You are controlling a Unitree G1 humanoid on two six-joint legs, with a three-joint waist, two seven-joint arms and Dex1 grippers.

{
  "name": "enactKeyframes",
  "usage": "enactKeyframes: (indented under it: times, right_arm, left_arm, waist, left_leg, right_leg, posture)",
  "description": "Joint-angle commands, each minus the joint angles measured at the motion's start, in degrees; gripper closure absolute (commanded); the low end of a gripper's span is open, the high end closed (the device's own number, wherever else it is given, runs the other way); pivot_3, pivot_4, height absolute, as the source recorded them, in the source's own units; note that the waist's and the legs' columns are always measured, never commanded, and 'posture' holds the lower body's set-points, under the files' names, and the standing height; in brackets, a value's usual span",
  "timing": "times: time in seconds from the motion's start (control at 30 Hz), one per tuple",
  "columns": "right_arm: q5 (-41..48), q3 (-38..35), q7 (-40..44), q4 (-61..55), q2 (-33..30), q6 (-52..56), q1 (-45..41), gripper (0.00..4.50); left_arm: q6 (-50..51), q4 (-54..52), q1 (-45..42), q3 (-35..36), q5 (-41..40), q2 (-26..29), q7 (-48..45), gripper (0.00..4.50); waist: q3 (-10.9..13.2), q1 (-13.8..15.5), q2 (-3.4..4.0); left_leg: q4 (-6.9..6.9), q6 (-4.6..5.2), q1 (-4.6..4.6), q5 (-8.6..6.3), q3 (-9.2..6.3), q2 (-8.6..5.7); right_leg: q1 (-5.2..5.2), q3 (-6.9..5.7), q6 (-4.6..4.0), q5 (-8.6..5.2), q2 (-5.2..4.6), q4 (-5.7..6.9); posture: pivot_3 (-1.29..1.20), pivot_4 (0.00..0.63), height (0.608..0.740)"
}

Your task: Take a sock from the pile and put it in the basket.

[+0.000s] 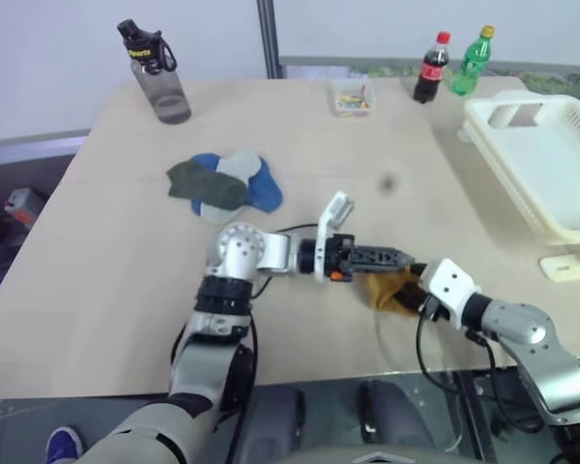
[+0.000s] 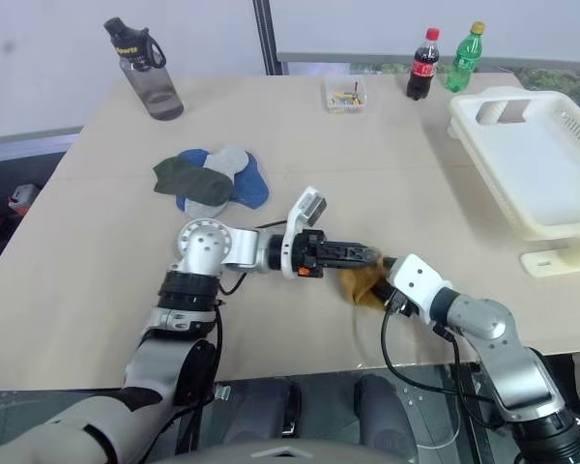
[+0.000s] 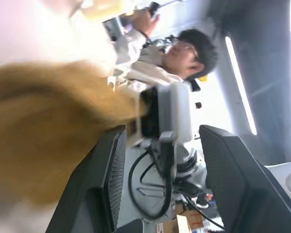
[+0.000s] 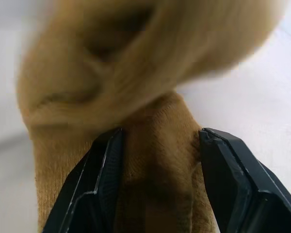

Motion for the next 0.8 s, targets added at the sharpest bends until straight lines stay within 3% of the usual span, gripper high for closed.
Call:
enactKeyframes:
  times: [0.03, 0.33, 0.6, 0.8]
  right_arm:
    - [-3.0, -1.1, -2.1, -5.3, -1.7, 1.8, 2.6, 1.9]
    - [-3.6, -4.5, -3.2, -12.8, -3.6, 7.3, 7.0, 1.9]
    - [-5.7, -1.2, -3.5, -7.0, -2.9, 5.7, 4.2, 1.9]
    - [-5.6, -0.2, -3.1, -3.3, -2.4, 3.4, 3.0, 1.9]
  left_arm:
    - [-8.6, 8.8, -2.3, -6.3, 6.1, -3.6, -2.8, 1.97]
    - [-11.9, 15.1, -3.6, -7.5, 9.6, -5.5, -6.8, 1.97]
    - [2.8, 3.6, -0.9, 1.5, 4.7, 10.7, -4.8, 1.97]
    - [6.9, -1.3, 1.5, -0.6, 3.4, 16.5, 2.8, 1.97]
  waist:
    - [0.0, 0.1, 0.01]
    - [0.0, 0.1, 0.0]
    - [0.0, -0.9, 0.01]
    - [0.0, 0.1, -0.06]
  left_leg:
    - [0.0, 0.01, -0.02, 0.0, 0.01, -0.01]
    - [0.01, 0.03, -0.14, -0.01, 0.01, -0.05]
    - [-0.05, 0.02, -0.02, -0.01, 0.0, 0.13]
    - [-0.02, 0.02, -0.02, -0.01, -0.02, 0.07]
  right_leg:
    - [0.0, 0.0, 0.0, 0.0, 0.01, -0.02]
    - [-0.06, -0.05, 0.02, -0.01, -0.01, -0.08]
    - [-0.08, 0.04, -0.01, -0.03, 0.16, -0.02]
    - [-0.02, 0.02, 0.02, -0.02, 0.0, -0.06]
  posture:
    - [0.0, 0.15, 0.74]
    - [0.0, 0.15, 0.74]
    - [0.0, 0.15, 0.74]
    - [0.0, 0.15, 0.74]
